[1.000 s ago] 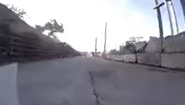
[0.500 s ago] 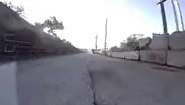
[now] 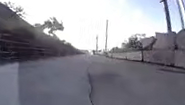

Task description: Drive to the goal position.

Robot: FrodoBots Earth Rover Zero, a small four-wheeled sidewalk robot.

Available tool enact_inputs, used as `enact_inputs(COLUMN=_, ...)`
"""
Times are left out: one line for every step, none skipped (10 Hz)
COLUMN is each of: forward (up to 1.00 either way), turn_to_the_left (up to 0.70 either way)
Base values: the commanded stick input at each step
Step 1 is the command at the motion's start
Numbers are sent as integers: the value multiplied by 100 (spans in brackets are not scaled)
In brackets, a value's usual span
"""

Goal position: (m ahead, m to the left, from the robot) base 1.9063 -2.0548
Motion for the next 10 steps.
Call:
enact_inputs(forward=70, turn_to_the_left=0)
enact_inputs(forward=70, turn_to_the_left=0)
enact_inputs(forward=70, turn_to_the_left=0)
enact_inputs(forward=70, turn_to_the_left=0)
enact_inputs(forward=70, turn_to_the_left=0)
enact_inputs(forward=70, turn_to_the_left=0)
enact_inputs(forward=70, turn_to_the_left=0)
enact_inputs(forward=70, turn_to_the_left=0)
enact_inputs(forward=70, turn_to_the_left=0)
enact_inputs(forward=70, turn_to_the_left=0)
